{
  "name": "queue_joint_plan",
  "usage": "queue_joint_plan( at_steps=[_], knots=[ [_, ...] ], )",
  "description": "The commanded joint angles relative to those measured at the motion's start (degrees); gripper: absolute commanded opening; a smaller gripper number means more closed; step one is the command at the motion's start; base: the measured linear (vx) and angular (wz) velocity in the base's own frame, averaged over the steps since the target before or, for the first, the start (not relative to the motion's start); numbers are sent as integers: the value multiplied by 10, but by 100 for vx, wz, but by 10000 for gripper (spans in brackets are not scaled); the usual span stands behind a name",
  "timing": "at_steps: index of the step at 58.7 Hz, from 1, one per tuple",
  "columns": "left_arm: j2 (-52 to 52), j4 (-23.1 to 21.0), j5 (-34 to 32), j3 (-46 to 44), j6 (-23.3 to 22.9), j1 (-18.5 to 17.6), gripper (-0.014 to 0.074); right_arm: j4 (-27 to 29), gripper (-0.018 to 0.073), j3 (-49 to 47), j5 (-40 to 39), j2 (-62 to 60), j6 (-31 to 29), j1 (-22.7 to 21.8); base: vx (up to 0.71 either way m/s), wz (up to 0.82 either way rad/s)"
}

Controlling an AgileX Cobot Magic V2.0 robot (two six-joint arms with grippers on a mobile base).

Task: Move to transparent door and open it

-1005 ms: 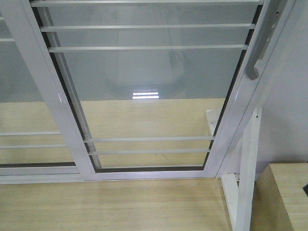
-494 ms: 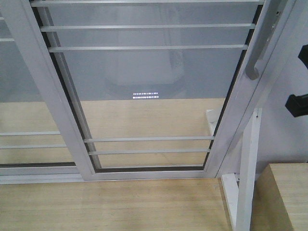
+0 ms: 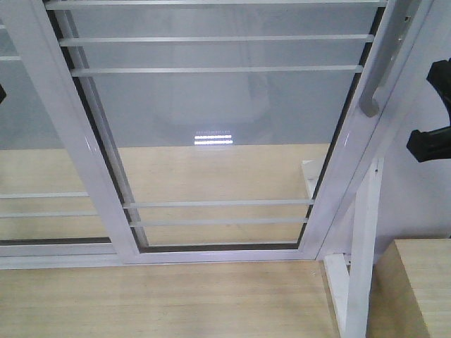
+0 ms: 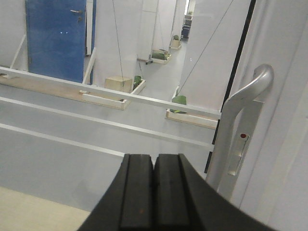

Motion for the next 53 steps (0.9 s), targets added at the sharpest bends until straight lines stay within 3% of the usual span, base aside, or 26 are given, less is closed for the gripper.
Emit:
queue_joint_plan(
  at_steps=[1,18,28,39,47,53],
  knots=[
    [-5,24,-52,-21,-2,-3,96,-4,163,-22,-40,0,-7,-2,0,0],
    [1,24,-43,-21,-2,-3,332,-5,433,-22,-45,0,-7,-2,0,0],
    [13,24,-39,-21,-2,-3,437,-5,437,-22,-66,1,-16,-3,0,0],
    [29,24,-39,-21,-2,-3,447,24,421,-22,-108,21,-63,-5,0,0],
    [40,24,-39,-21,-3,-3,447,87,421,-22,-141,59,-67,-43,0,0],
    [41,24,-39,-21,-6,-3,447,103,421,-22,-170,93,-67,-75,0,0]
  ],
)
